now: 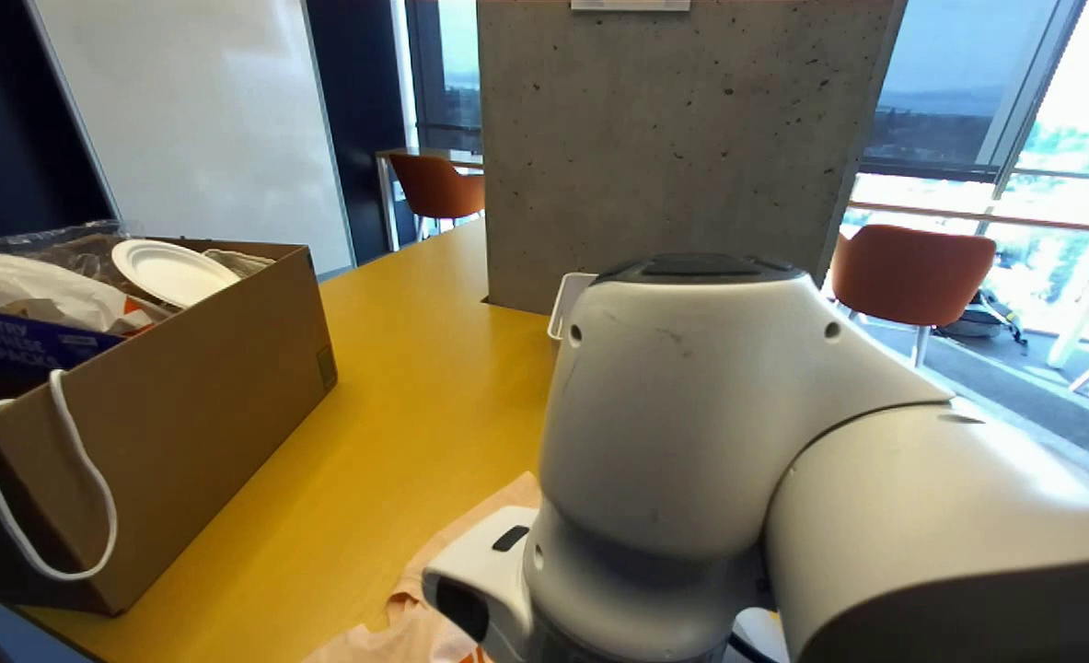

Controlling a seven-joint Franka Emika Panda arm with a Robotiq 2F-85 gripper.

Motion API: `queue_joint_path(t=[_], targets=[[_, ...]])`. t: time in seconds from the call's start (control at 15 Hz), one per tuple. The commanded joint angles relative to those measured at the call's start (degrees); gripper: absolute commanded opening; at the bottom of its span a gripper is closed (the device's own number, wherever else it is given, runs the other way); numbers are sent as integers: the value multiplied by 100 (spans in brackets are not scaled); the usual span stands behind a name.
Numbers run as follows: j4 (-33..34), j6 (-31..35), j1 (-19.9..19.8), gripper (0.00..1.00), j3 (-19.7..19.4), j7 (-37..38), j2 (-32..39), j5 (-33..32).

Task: Unfold the peach t-shirt and lay it out on the table.

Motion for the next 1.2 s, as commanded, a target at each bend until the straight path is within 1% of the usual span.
queue_joint_path(t=[0.0, 0.07, 0.13, 0.27, 0.4, 0.6, 0.67, 0.73, 0.93, 1.13], targets=[[-67, -420, -274, 90, 57, -62, -104, 436], [-77, -504, -305, 98, 14, -35, -114, 510], [-61, -645, -354, 100, -25, -10, -102, 602], [103, -833, -408, 100, -185, -70, 42, 672], [277, -979, -374, 100, -399, 111, 162, 771], [286, -1103, -538, 100, -533, 163, 136, 1020], [369, -1207, -551, 100, -631, 233, 172, 1079], [475, -1291, -512, 100, -746, 314, 236, 1095], [1010, -1706, -211, 100, -1187, 772, 592, 964], [1617, -2000, -54, 100, -1448, 950, 1035, 862]])
